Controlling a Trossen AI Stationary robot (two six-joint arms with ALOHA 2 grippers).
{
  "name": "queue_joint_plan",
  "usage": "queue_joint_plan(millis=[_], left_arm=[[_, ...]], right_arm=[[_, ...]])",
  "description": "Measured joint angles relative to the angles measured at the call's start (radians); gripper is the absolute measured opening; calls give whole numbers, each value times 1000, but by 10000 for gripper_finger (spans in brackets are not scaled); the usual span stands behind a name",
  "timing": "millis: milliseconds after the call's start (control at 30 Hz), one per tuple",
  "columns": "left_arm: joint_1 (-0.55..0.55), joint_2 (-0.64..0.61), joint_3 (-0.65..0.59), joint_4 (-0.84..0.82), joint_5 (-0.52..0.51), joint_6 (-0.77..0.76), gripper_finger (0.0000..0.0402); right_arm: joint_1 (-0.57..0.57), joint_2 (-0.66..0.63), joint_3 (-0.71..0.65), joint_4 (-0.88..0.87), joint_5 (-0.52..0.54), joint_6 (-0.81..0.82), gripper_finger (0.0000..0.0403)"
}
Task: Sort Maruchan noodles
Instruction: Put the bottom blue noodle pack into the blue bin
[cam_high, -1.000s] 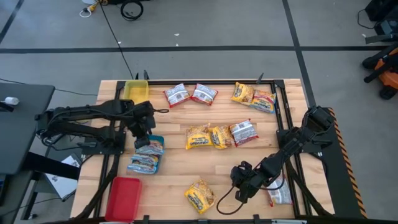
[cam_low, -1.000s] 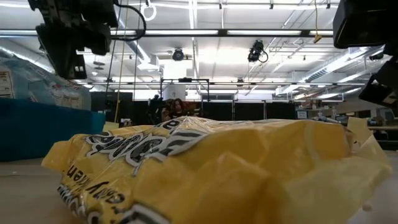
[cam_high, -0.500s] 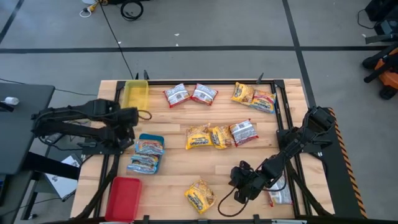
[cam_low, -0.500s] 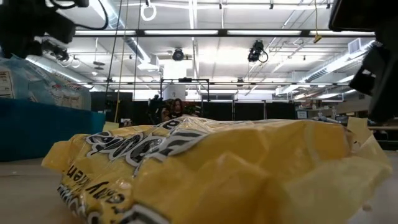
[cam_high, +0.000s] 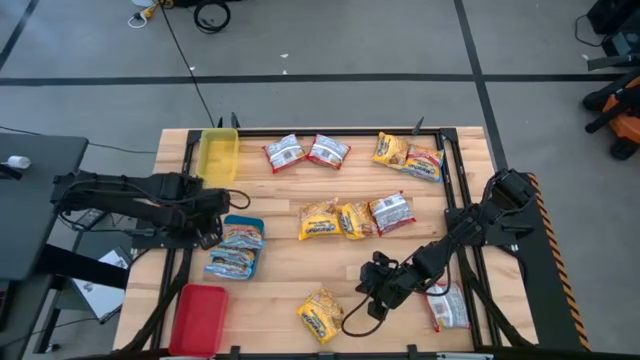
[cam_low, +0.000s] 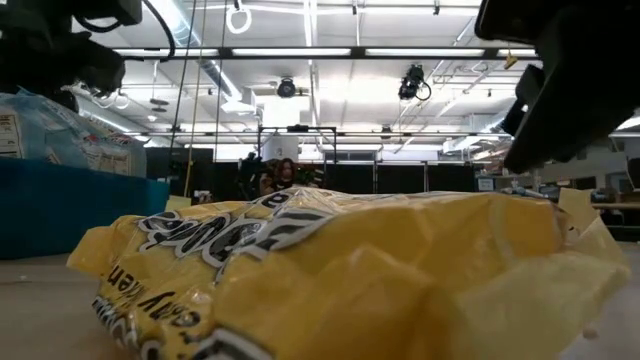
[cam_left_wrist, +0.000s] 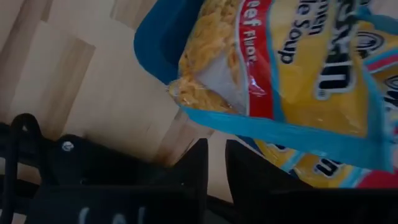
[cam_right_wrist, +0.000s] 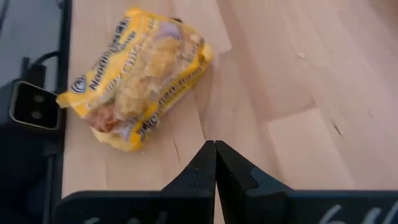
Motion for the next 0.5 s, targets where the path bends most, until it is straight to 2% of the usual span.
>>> queue_joint_plan(millis=[133, 500], left_arm=[[-11, 28, -32, 16, -1, -2, 52], [-44, 139, -71, 269, 0, 64, 50]], right_arm=[[-6, 0, 1, 31, -1, -42, 10], [-14, 0, 1, 47, -1, -58, 10]])
